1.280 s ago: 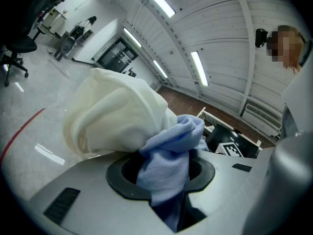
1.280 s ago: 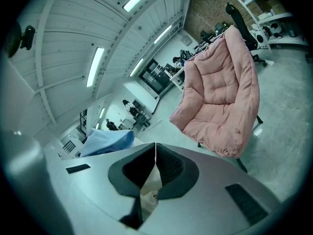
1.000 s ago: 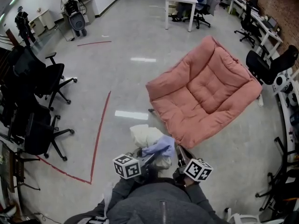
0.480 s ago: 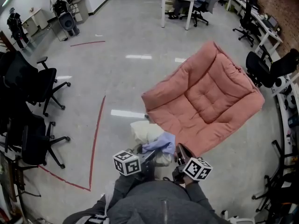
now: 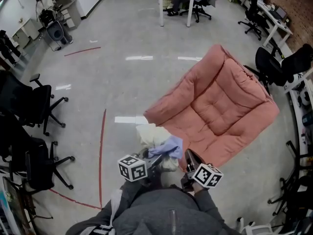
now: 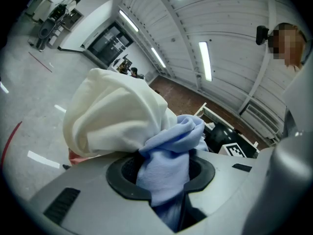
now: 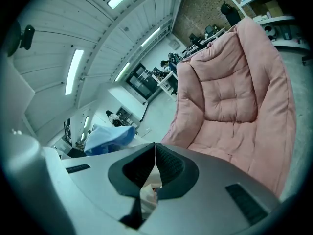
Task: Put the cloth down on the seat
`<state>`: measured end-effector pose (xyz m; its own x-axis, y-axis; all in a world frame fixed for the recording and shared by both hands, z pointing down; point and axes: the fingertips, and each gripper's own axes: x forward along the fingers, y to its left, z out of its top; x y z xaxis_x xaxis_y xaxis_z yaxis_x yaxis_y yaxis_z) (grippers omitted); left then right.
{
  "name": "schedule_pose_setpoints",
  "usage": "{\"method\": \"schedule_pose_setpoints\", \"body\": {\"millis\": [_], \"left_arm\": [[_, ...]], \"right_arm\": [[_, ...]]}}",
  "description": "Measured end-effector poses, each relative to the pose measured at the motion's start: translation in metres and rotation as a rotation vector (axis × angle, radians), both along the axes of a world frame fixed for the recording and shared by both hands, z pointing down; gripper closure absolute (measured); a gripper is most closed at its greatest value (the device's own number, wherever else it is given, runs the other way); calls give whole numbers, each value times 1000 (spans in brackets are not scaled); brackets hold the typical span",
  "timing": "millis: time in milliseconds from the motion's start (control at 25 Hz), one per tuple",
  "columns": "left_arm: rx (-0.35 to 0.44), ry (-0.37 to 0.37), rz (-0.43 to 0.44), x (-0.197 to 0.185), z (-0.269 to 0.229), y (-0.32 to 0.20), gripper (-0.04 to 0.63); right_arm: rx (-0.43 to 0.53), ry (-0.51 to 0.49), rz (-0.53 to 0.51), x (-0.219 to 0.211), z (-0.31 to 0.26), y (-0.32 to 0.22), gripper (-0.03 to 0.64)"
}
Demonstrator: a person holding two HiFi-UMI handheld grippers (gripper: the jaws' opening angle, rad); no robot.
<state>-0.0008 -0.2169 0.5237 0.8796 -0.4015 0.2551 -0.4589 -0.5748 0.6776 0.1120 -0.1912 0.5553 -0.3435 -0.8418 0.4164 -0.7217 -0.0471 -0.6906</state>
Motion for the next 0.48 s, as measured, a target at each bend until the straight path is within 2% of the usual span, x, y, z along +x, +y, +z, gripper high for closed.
{"method": "schedule_pose_setpoints", "body": {"millis": [480], "left_arm": [[13, -20, 80, 23, 4, -89, 462]], "right_arm": [[18, 23, 90, 21, -3, -84, 606]]}}
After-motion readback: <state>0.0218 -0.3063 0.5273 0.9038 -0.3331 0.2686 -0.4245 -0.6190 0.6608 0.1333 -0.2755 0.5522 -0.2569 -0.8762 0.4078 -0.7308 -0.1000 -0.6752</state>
